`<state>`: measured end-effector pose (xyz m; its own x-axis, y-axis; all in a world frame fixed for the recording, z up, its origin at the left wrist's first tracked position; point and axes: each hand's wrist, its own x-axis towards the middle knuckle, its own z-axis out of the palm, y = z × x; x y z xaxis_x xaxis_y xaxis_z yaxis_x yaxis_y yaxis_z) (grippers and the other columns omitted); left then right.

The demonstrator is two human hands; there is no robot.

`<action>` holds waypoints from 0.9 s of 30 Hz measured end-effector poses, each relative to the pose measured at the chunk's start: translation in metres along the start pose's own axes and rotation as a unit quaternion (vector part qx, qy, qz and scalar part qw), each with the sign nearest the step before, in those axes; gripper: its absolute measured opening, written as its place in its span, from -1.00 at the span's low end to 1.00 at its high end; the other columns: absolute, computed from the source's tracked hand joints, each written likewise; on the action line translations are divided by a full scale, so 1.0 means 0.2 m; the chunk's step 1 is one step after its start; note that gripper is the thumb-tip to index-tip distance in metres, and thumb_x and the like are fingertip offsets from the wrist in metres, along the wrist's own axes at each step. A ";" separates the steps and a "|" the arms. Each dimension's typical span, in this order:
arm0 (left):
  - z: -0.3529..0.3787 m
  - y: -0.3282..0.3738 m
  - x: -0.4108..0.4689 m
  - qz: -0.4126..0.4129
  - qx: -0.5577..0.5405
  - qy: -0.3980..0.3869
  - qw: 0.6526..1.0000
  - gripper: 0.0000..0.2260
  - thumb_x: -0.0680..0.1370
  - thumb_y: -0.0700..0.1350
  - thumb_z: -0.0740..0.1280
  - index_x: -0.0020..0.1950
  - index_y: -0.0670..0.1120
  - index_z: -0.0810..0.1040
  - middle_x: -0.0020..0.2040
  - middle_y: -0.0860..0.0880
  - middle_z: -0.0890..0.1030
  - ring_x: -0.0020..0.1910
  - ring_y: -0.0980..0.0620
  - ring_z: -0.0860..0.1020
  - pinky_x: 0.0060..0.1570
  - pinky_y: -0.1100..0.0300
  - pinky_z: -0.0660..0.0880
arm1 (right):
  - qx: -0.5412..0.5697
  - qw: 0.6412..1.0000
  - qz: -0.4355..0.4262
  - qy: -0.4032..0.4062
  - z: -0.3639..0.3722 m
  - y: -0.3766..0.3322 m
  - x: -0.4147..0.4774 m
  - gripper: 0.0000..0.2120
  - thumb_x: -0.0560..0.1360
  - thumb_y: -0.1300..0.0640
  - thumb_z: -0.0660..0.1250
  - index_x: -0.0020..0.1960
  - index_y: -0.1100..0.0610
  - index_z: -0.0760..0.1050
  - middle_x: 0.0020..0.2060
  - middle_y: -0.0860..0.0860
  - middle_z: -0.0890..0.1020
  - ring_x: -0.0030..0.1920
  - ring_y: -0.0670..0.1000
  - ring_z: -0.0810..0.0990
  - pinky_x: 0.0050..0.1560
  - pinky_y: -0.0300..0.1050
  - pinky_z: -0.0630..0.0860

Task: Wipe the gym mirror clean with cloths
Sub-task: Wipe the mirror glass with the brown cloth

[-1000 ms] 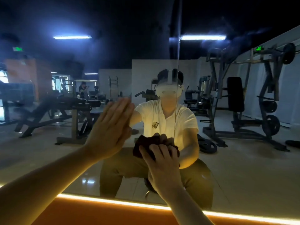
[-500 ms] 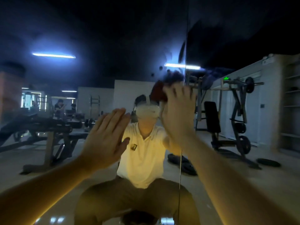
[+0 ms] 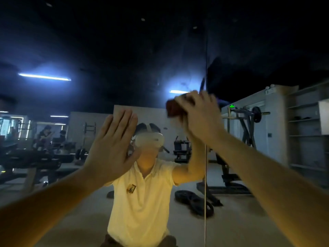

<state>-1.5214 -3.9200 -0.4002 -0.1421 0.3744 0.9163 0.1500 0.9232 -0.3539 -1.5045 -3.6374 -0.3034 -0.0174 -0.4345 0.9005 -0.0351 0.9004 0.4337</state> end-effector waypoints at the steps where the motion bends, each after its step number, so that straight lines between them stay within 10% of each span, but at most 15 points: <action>1: 0.00 -0.01 0.00 0.006 0.000 0.004 1.000 -0.23 0.68 0.32 -0.04 0.68 -0.22 0.03 0.69 -0.21 -0.04 0.68 -0.16 -0.06 0.61 -0.23 0.06 | -0.015 0.999 0.033 0.003 -0.02 0.07 0.15 -0.42 0.51 0.01 0.44 0.50 0.00 0.40 0.35 0.19 0.43 0.35 0.25 0.37 0.37 0.25 0.34; 8: -0.05 -0.08 0.08 0.036 0.010 0.015 0.999 -0.28 0.67 0.29 0.03 0.66 -0.19 0.18 0.65 -0.24 0.19 0.65 -0.22 0.13 0.60 -0.23 0.07 | 0.045 0.976 0.203 0.063 0.01 -0.16 0.11 -0.48 0.51 0.03 0.22 0.47 0.04 0.41 0.35 0.16 0.41 0.36 0.24 0.37 0.37 0.21 0.37; 15: -0.09 -0.25 0.37 -0.027 0.005 0.039 0.999 -0.27 0.68 0.26 -0.03 0.68 -0.21 0.04 0.69 -0.22 0.02 0.68 -0.16 -0.05 0.64 -0.16 -0.06 | 0.036 0.981 -0.190 -0.028 -0.03 -0.28 -0.30 -0.42 0.40 0.01 0.50 0.38 0.06 0.48 0.16 0.10 0.51 0.15 0.12 0.42 0.14 0.12 0.56; 22: -0.03 -0.29 0.36 -0.009 0.021 0.060 0.998 -0.28 0.69 0.28 -0.06 0.68 -0.20 -0.02 0.69 -0.20 -0.04 0.68 -0.14 -0.07 0.64 -0.16 -0.04 | 0.002 0.967 0.238 0.096 0.02 0.05 0.61 -0.57 0.60 0.04 0.24 0.46 0.05 0.44 0.34 0.17 0.42 0.32 0.21 0.42 0.33 0.12 0.40; 27: -0.03 -0.36 0.34 0.015 -0.003 0.077 0.997 -0.39 0.71 0.12 -0.07 0.67 -0.21 0.09 0.68 -0.20 0.05 0.68 -0.13 0.00 0.63 -0.16 0.03 | 0.116 0.984 0.118 0.062 0.05 -0.53 0.07 -0.48 0.51 0.04 0.32 0.46 0.07 0.40 0.21 0.13 0.42 0.20 0.13 0.42 0.15 0.09 0.53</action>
<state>-1.5364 -3.9607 -0.3116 0.0154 0.3841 0.9232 0.1579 0.9108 -0.3816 -1.5101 -3.7388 -0.3367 0.0692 -0.1938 0.9786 -0.2731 0.9398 0.2054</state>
